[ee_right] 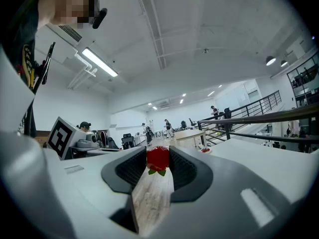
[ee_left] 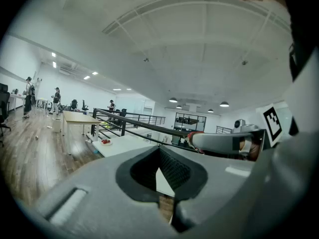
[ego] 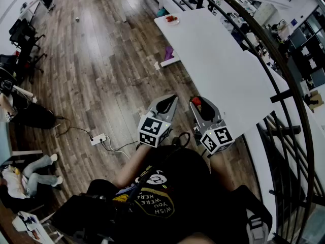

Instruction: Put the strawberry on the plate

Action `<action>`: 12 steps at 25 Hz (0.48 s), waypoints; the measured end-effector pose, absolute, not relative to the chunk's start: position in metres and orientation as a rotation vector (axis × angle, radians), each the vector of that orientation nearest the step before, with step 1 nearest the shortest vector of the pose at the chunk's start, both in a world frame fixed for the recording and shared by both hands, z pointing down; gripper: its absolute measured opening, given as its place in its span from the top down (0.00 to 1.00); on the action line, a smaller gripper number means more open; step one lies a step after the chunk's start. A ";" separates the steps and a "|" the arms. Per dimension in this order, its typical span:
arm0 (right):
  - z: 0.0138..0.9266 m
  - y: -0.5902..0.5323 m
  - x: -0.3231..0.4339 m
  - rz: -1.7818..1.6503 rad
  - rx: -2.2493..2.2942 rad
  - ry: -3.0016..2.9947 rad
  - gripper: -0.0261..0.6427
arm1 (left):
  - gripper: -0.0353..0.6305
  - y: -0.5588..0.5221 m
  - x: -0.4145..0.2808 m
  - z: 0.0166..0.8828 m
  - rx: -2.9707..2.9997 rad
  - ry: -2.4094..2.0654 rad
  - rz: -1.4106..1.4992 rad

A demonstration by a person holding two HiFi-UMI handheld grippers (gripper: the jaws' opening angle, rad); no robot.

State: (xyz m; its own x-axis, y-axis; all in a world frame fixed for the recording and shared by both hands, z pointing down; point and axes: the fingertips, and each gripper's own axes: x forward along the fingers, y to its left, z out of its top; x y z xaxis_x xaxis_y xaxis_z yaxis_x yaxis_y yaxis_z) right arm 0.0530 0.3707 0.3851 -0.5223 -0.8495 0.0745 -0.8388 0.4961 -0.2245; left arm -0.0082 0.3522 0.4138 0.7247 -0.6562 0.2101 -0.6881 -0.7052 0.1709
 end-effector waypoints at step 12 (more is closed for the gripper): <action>0.396 0.384 0.072 -0.419 -1.503 2.671 0.74 | 0.95 0.365 0.013 0.417 2.673 -1.059 0.192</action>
